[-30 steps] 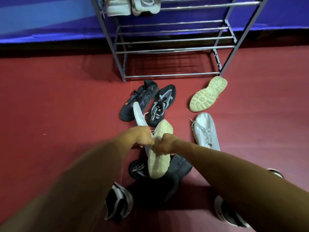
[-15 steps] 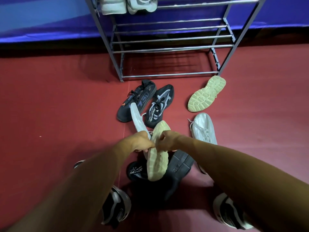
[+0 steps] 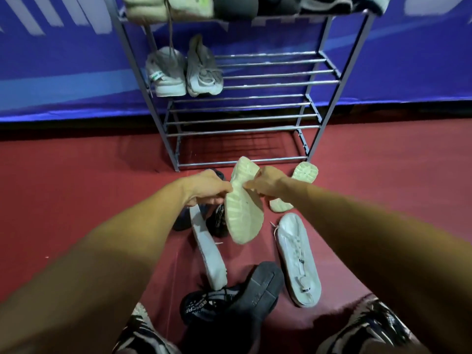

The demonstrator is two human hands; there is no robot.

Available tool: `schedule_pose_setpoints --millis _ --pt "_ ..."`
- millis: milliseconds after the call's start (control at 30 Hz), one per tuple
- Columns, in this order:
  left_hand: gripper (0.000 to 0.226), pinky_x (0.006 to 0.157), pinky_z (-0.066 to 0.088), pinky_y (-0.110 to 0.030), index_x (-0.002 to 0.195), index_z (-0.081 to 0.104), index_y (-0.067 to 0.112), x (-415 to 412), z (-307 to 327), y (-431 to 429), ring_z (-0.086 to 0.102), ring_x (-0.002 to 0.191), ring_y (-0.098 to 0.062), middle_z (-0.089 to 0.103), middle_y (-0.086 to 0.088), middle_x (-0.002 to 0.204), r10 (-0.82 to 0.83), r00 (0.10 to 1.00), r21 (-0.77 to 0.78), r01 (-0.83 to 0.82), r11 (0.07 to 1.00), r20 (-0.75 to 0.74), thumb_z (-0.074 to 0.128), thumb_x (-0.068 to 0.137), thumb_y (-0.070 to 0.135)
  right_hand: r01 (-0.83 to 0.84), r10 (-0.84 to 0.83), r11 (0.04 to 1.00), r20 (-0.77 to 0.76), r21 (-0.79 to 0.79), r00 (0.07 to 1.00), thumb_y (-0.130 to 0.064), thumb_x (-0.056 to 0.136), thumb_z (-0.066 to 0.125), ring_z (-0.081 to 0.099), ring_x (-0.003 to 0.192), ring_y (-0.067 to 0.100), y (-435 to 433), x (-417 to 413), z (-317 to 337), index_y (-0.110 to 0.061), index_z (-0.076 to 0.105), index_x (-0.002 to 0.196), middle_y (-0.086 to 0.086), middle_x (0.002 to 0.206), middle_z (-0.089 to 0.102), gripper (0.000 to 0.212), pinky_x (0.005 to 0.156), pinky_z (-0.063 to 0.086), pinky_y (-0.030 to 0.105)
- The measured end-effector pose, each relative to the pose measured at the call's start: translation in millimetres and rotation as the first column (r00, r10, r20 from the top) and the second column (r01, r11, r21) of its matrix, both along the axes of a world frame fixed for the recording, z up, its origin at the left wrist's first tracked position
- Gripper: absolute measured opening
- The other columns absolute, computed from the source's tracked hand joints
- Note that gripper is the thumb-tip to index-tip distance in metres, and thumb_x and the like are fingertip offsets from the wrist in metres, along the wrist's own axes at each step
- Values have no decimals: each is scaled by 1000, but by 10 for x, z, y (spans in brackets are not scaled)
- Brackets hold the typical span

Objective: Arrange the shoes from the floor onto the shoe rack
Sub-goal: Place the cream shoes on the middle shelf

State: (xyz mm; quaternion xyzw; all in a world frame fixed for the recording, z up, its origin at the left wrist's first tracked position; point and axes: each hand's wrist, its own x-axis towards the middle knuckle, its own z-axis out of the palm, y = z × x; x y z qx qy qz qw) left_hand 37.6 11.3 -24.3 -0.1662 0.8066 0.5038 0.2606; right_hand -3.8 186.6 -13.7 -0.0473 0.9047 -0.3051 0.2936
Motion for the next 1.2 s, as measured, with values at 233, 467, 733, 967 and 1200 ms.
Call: schedule_pose_setpoints --millis 233,467,733,967,1200 --pt "10 64 56 -17 93 70 -5 -273 798 -96 70 72 -13 71 -11 86 18 996 187 -3 982 -82 63 89 0 143 -155 970 -48 -199 987 -38 95 65 56 60 16 84 -490 755 -1 69 96 8 78 63 38 57 48 26" --pt "29 64 47 -25 104 51 11 -455 898 -138 50 58 -12 54 -4 71 8 963 88 16 996 -269 57 84 -9 393 -331 675 221 -624 918 -45 95 60 60 88 25 93 -642 865 -5 62 127 8 97 68 51 86 49 37" --pt "33 74 49 -38 99 55 15 -640 946 -173 55 73 -19 62 -7 87 -41 855 -79 0 997 -516 74 72 12 405 -173 444 367 -799 914 -54 92 59 52 62 12 136 -755 1054 -20 70 113 4 86 57 42 57 41 23" --pt "29 64 46 -31 91 56 21 -829 1055 -152 54 68 -19 65 -8 90 -67 744 -179 -72 981 -665 72 70 10 447 -160 285 418 -848 894 -71 88 52 62 63 18 337 -887 1034 -12 64 119 24 109 71 67 44 37 17" --pt "31 60 44 -24 85 57 23 -936 1040 -70 49 65 -12 55 3 79 -73 660 -213 -134 968 -748 70 72 -2 378 -143 418 351 -826 926 -35 83 68 55 68 12 466 -855 957 -20 77 81 -1 82 61 18 52 41 21"
